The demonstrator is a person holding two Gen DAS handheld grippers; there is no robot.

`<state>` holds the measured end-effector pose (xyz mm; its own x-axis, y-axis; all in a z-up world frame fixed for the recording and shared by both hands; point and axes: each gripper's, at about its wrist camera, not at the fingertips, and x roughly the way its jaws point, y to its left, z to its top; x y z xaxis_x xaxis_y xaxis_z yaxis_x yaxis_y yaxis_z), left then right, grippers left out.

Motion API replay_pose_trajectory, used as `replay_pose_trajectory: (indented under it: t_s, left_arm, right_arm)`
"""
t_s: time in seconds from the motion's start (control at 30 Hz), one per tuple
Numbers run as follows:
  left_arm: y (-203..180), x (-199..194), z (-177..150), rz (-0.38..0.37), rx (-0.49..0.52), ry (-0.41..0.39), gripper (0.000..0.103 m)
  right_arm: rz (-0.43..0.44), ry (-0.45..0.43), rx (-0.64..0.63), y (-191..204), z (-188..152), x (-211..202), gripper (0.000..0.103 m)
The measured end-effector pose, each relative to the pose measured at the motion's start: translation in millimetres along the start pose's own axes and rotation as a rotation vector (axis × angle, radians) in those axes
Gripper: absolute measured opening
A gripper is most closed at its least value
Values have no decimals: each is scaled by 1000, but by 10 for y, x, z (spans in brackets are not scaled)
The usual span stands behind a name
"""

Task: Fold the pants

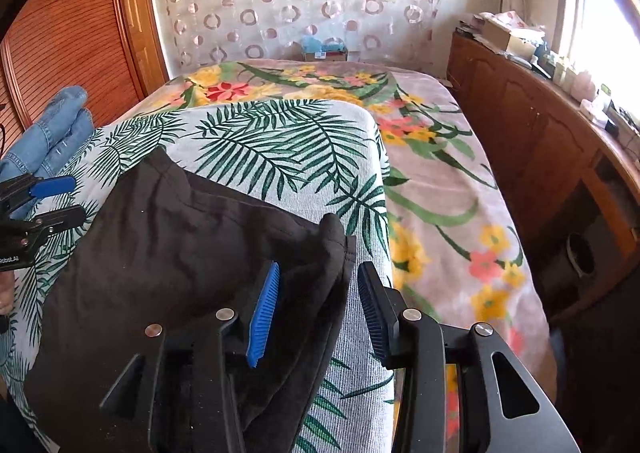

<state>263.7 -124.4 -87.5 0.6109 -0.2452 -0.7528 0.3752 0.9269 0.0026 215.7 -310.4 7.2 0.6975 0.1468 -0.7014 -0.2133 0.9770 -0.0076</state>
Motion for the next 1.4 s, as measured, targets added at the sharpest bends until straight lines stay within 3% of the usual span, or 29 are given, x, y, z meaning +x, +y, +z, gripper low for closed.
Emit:
replay_pose_trajectory:
  t_s: [0.37,0.5,0.63,0.7,0.77,1.07,1.4]
  left_arm:
    - [-9,277,142,-66,-72,76,61]
    - [-4,298,162,-61,-96,78,45]
    - [-26,303,179,-83,-96,86,27]
    - [-47,291,175,-103,-93,89,12]
    - [-67,236,166,-107,-85,87,7]
    - [-31,-586,86,-147,-61,-63,5]
    - [262,-1534,-60,-107,-70,-226,5]
  right_arm:
    - [32,19,25,-23,29,52,42]
    - [31,19,20,18,35,74,41]
    - [44,19,6,60,28,72,13]
    - [70,12,18,76,8,48,9]
    - [88,-8,14,117,-9,-10,8]
    - [114,-149,-59,454,2,-595,6]
    - [191,-315,-80,726,27,-1310,6]
